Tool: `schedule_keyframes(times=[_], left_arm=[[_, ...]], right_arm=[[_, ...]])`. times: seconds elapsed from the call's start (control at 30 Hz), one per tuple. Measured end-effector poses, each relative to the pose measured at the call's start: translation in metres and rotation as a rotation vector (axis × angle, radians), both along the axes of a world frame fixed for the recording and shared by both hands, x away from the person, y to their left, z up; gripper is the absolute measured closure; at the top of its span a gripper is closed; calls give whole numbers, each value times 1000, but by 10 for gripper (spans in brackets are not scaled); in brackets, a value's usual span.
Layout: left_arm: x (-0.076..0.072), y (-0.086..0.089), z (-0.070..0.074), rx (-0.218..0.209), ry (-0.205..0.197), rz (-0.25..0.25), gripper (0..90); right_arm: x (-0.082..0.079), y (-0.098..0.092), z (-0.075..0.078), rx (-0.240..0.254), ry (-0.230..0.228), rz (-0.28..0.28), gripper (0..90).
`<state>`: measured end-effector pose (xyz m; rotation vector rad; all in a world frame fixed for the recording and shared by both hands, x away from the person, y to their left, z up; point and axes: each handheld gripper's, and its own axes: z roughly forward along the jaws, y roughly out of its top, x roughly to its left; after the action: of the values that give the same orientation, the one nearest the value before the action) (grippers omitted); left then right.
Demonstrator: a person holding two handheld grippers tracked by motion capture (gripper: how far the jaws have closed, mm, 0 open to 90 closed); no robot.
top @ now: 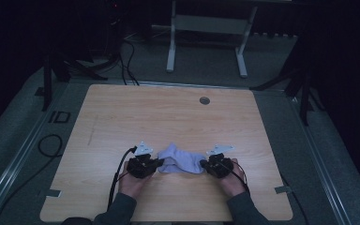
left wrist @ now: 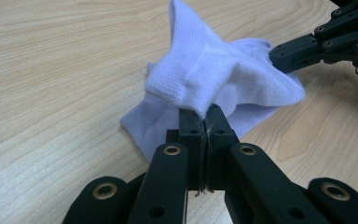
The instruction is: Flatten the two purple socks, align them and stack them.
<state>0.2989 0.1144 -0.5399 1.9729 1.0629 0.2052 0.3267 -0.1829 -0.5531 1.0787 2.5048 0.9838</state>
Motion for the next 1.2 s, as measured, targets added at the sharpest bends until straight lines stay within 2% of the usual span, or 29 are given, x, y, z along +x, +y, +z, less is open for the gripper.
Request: schedule_keyframes(times=[0.1, 0.37, 0.53, 0.8, 0.97, 1.07, 1.2], left_arm=[[1, 4, 0, -18, 7, 3, 883], [3, 7, -1, -15, 24, 8, 882], [5, 10, -4, -19, 57, 12, 881], [6, 12, -9, 7, 100, 16, 877], [7, 13, -11, 19, 106, 26, 865], [7, 16, -11, 19, 105, 40, 830], [8, 18, -9, 1, 94, 41, 724]], right_arm=[[-1, 0, 0, -2, -1, 1, 886], [-2, 0, 0, -2, -4, 1, 886], [-2, 0, 0, -3, -7, 3, 886], [-2, 1, -1, -6, -11, 6, 886], [-3, 2, -1, -15, -20, 9, 886], [-4, 2, 0, -17, -20, 8, 886], [-4, 3, -1, -19, -21, 8, 886]])
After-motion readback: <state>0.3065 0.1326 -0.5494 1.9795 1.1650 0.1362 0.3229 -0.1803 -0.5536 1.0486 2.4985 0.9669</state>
